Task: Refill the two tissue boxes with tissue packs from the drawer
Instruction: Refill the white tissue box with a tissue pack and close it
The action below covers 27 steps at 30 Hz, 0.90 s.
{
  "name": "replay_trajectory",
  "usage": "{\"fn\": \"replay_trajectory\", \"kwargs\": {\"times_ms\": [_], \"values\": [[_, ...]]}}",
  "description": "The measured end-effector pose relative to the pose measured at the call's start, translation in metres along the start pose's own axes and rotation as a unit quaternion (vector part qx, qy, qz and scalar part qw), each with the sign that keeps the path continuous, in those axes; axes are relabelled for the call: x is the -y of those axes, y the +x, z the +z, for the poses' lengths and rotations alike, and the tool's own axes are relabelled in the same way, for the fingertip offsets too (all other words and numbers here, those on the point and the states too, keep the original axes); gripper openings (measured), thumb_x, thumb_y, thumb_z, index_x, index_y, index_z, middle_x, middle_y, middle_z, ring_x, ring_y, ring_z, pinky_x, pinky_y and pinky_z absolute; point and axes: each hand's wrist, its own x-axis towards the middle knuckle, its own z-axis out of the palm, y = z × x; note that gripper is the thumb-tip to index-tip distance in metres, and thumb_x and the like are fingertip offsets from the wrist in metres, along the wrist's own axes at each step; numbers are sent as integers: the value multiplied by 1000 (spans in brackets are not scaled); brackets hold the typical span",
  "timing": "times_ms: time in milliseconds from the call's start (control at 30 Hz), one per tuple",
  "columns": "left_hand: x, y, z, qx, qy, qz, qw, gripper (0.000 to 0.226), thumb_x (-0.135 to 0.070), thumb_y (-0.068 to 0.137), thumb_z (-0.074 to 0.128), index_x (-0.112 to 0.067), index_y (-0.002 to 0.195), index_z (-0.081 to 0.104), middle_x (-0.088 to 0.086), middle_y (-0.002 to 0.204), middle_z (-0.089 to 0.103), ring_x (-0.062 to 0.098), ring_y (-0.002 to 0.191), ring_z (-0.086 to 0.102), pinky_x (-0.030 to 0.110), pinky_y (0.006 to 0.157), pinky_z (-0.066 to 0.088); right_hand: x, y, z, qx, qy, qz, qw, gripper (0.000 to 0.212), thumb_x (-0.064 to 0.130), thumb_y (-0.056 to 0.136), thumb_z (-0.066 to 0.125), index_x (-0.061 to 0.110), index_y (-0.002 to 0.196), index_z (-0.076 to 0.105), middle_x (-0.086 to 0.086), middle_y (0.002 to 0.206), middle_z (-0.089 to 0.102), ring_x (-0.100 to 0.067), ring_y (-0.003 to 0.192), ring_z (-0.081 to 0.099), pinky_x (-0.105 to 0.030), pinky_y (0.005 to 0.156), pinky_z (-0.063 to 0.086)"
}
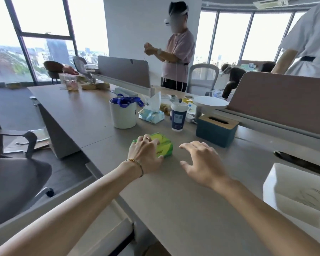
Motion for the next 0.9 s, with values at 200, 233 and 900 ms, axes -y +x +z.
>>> {"fn": "replay_trajectory", "kwargs": {"times_ms": [200,233,900], "values": [[25,29,11,47,4,-49,998,91,-68,76,64,-30,151,30,16,152,32,34,138,35,45,98,44,9,12,14,14,-5,-7,1000,51,43,87,60,31,135,55,5,128,62,-20,118,54,-36,100,43],[27,33,13,59,-2,-54,997,93,-70,76,64,-32,153,28,17,154,30,35,138,35,45,99,44,8,13,15,17,-5,-7,1000,50,43,87,60,31,135,55,5,128,61,-19,119,54,-36,100,43],[-18,8,-1,-36,-70,92,993,94,-62,68,76,-41,150,34,0,137,44,22,125,42,36,82,49,-25,-4,-19,-17,3,2,1000,65,37,84,71,26,143,49,4,142,49,-19,128,49,-38,102,45]]}}
